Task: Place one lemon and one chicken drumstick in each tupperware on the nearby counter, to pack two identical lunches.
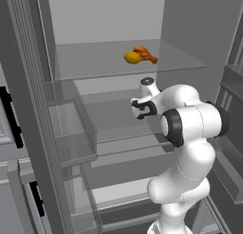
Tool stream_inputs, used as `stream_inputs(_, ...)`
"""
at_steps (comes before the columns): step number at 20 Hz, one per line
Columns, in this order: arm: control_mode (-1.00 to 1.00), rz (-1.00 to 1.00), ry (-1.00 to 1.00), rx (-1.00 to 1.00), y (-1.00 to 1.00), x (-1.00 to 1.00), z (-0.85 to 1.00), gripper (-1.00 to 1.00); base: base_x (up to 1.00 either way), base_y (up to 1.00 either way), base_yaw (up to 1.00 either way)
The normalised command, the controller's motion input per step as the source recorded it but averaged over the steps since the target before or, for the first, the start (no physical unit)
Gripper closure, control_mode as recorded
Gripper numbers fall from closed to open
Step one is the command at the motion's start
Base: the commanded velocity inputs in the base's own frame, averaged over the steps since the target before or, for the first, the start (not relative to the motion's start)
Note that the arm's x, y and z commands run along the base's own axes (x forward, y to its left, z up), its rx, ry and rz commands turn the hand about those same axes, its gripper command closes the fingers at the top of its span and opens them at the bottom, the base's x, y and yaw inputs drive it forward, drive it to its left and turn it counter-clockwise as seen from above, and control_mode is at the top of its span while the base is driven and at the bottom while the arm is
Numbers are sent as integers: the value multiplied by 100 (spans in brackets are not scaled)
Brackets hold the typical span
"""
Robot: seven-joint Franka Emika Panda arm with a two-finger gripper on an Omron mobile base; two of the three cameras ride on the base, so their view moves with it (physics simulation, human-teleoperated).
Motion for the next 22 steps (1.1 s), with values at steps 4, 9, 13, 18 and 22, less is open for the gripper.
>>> stream_inputs(4,-100,0,0,0,0,1,-28,-100,0,0,0)
stream_inputs(9,-100,0,0,0,0,0,-8,-100,0,0,0)
stream_inputs(13,-100,0,0,0,0,0,-2,-100,0,0,0)
stream_inputs(18,-100,0,0,0,0,0,-1,100,0,0,0)
stream_inputs(22,-100,0,0,0,0,-8,0,100,0,0,0)
